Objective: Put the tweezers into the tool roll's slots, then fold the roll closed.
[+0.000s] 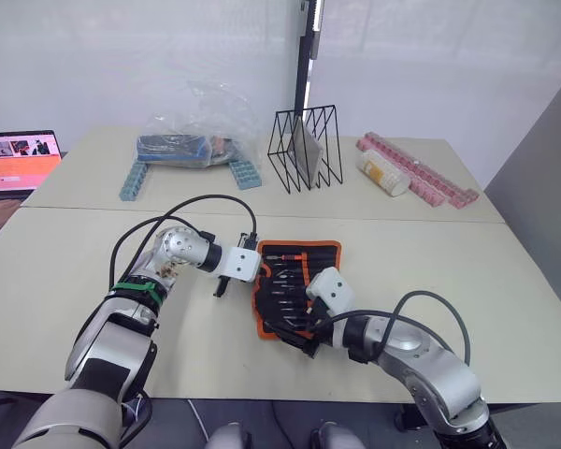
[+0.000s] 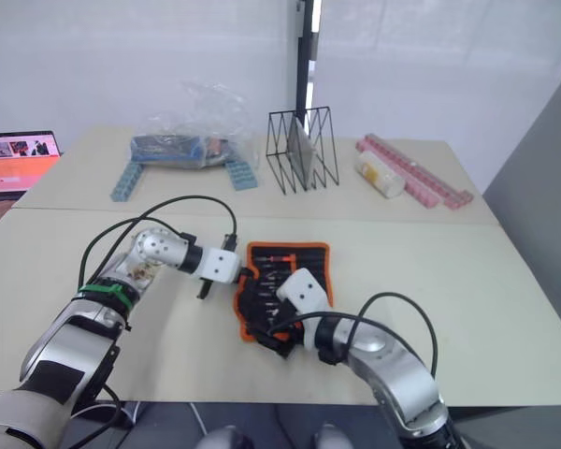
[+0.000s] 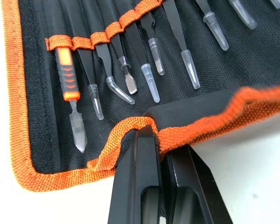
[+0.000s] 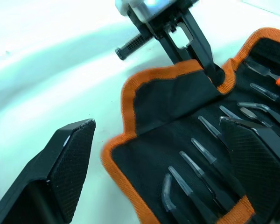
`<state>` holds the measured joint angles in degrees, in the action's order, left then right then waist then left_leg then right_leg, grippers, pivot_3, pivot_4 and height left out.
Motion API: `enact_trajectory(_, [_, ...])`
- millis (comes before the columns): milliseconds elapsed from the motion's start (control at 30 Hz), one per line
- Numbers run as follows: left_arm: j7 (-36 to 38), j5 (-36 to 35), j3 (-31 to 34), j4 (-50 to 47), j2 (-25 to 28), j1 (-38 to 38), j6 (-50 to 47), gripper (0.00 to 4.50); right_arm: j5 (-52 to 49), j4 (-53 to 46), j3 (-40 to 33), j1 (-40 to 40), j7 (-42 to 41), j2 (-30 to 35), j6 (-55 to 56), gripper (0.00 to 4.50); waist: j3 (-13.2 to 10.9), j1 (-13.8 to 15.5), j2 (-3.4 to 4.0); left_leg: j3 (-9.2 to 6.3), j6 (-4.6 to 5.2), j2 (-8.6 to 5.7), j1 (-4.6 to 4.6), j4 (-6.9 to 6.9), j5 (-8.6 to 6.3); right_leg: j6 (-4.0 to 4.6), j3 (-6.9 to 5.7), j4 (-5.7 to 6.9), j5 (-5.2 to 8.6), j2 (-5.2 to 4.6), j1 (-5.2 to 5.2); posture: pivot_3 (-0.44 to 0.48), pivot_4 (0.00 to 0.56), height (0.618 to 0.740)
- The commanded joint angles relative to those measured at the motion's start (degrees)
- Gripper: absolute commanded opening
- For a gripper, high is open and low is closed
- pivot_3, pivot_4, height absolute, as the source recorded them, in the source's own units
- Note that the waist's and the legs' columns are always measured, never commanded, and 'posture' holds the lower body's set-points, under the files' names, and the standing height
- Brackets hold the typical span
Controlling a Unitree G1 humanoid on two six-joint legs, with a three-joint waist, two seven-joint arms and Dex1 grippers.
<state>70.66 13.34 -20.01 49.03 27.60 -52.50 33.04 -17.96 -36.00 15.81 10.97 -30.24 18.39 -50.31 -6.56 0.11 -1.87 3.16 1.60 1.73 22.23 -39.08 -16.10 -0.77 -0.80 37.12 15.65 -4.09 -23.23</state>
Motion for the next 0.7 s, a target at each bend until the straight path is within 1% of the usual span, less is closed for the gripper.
enact_trajectory(33, [0.9,-2.3,0.1,-5.7,-1.8,0.5,-4.5,0.04,1.5,0.3,2.3,0.9,2.7,-0.1,-1.4,4.5,0.0,0.0,0.0,0.0,0.0,-0.01,0.0,0.0,0.0,0.0,0.01,0.0,0.0,-0.01,0.0,0.0,0.15,0.737])
enact_trajectory(200, [0.2,-1.2,-0.8,-9.6,-4.0,1.1,-9.3,0.04,3.1,2.5,4.0,-0.1,7.2,-2.1,-3.3,4.5,0.0,0.2,0.0,0.0,0.01,-0.04,0.03,-0.04,0.0,0.0,0.02,0.0,0.0,-0.02,-0.01,0.0,0.15,0.737])
enact_trajectory(367, [1.0,-1.9,-1.0,-11.7,-4.1,1.8,-11.3,0.04,5.8,4.3,5.2,-0.3,10.6,-2.2,-4.4,4.5,0.0,0.2,0.0,0.0,0.01,-0.03,0.02,-0.06,0.0,0.0,0.05,0.0,0.0,0.0,-0.02,0.0,0.15,0.737])
enact_trajectory(467, [1.4,-1.9,-1.1,-12.2,-3.6,2.0,-11.9,0.0,5.9,3.9,5.2,-0.9,11.1,-2.2,-4.3,3.62,0.0,0.2,0.0,0.0,0.01,-0.03,0.01,-0.06,0.0,0.0,0.05,-0.01,0.0,0.0,-0.02,0.0,0.15,0.737])
enact_trajectory(700, [3.0,-2.0,-0.9,-12.0,-2.1,2.1,-13.4,0.0,5.8,2.2,4.5,-2.5,11.4,-1.0,-4.0,1.24,0.0,0.2,0.0,0.0,0.01,-0.03,0.01,-0.08,0.0,0.0,0.06,0.0,0.0,0.0,-0.02,0.0,0.15,0.737])
